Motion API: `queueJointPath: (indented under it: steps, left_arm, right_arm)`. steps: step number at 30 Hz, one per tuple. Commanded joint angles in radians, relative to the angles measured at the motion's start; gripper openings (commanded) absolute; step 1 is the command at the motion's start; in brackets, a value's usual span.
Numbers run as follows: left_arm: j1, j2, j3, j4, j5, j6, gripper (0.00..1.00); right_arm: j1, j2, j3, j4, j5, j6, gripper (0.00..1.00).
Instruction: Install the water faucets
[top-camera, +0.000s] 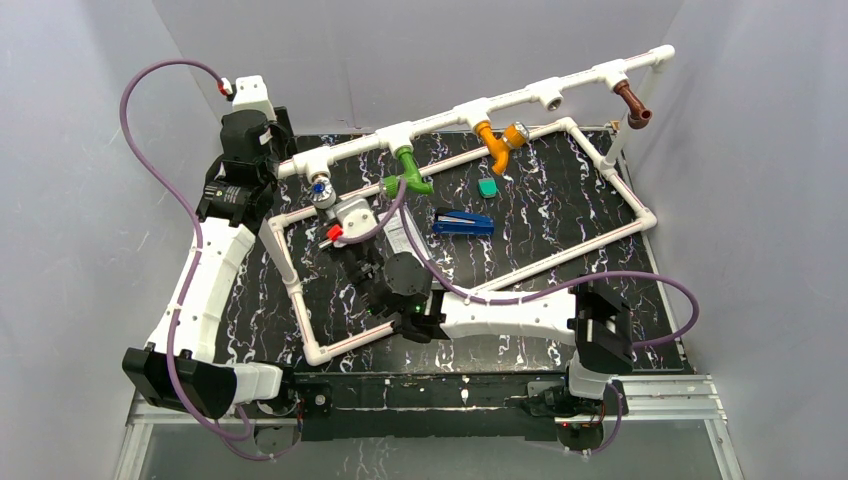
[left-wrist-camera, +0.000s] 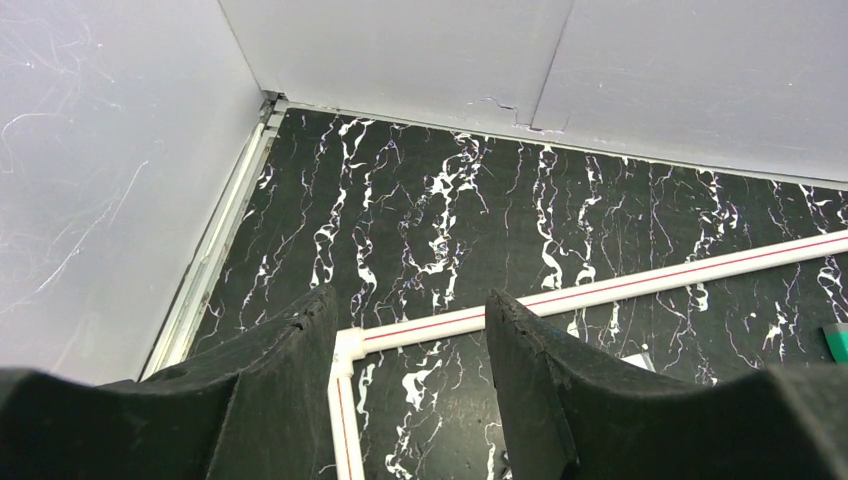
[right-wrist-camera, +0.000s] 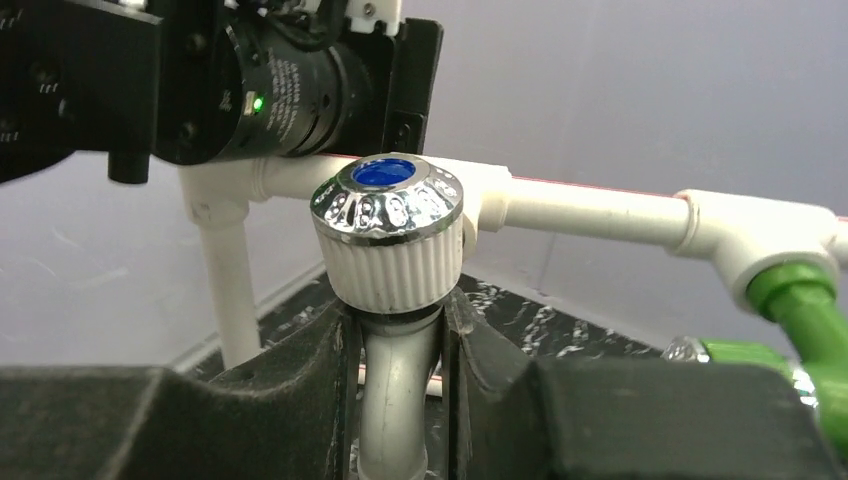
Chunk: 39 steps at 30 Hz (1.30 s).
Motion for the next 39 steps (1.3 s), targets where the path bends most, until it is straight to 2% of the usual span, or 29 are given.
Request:
queueJointPath:
  steps: [1,7,12,20,28,35,39]
  left_arm:
    - [-0.053,0.051,-0.060,-0.269,0.127,-0.036,0.53]
    - [-0.053,0.059,-0.050,-0.269,0.135,-0.048,0.53]
    - [-0.053,0.068,-0.048,-0.272,0.134,-0.052,0.53]
    - [-0.053,0.066,-0.047,-0.272,0.134,-0.052,0.52]
    - [-0.053,0.060,-0.049,-0.272,0.138,-0.049,0.52]
    - [-0.052,0.053,-0.055,-0.273,0.141,-0.049,0.52]
    - [-0.053,0.049,-0.058,-0.275,0.142,-0.049,0.52]
  right_arm:
    - [-0.041,0.034,0.000,0.125,0.055,0.319,0.01]
    - [-0.062,0.013,0.003,0.023,0.097,0.661,0.01]
    - [-0.089,-0.030,-0.015,-0.119,0.070,0.992,0.01]
    - [-0.124,-0.089,-0.138,-0.116,0.013,1.387,0.01]
    - [-0.140,-0.111,-0.167,-0.120,-0.051,1.636,0.01]
    - [-0.157,-0.129,-0.169,-0.225,-0.096,1.896,0.01]
    - [-0.158,-0.143,-0.164,-0.248,-0.115,1.967,0.01]
